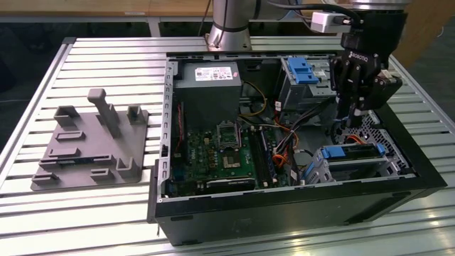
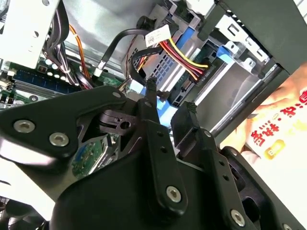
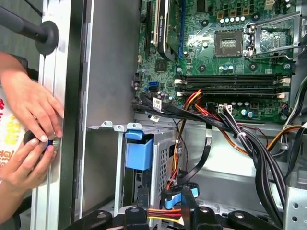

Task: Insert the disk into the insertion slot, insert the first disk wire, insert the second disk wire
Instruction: 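Insert the second disk wire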

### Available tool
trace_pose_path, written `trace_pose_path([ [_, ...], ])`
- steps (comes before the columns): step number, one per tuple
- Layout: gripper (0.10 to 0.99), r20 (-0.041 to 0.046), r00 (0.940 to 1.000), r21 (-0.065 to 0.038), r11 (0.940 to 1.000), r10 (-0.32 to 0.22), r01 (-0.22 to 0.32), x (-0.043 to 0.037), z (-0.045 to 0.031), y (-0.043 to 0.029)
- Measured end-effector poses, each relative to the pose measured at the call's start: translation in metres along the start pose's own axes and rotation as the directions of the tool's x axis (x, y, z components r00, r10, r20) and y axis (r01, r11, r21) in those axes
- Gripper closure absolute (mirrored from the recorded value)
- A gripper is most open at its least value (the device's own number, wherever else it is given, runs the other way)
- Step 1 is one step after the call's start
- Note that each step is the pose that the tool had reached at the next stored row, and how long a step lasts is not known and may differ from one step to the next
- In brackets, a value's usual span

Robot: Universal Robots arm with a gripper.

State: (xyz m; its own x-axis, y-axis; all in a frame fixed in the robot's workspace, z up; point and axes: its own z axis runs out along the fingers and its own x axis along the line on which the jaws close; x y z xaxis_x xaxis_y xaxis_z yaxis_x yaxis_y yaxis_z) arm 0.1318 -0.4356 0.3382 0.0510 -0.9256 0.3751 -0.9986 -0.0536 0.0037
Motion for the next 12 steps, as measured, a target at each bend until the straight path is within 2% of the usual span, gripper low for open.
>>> trace_pose_path([
  [4,0.682,0.0006,1.0,0.005,1.0,-0.001,0.001,-0.0003,0.0008,0.0002],
  [9,0.702,0.008,1.0,0.012,0.9999,0.001,-0.001,-0.0006,0.0013,0.0002],
  [10,0.769,0.0092,1.0,0.013,0.9999,0.002,-0.002,-0.0006,0.0013,0.0002],
  [12,0.769,0.012,0.9999,0.015,0.9999,0.003,-0.003,-0.0007,0.0017,0.0002],
])
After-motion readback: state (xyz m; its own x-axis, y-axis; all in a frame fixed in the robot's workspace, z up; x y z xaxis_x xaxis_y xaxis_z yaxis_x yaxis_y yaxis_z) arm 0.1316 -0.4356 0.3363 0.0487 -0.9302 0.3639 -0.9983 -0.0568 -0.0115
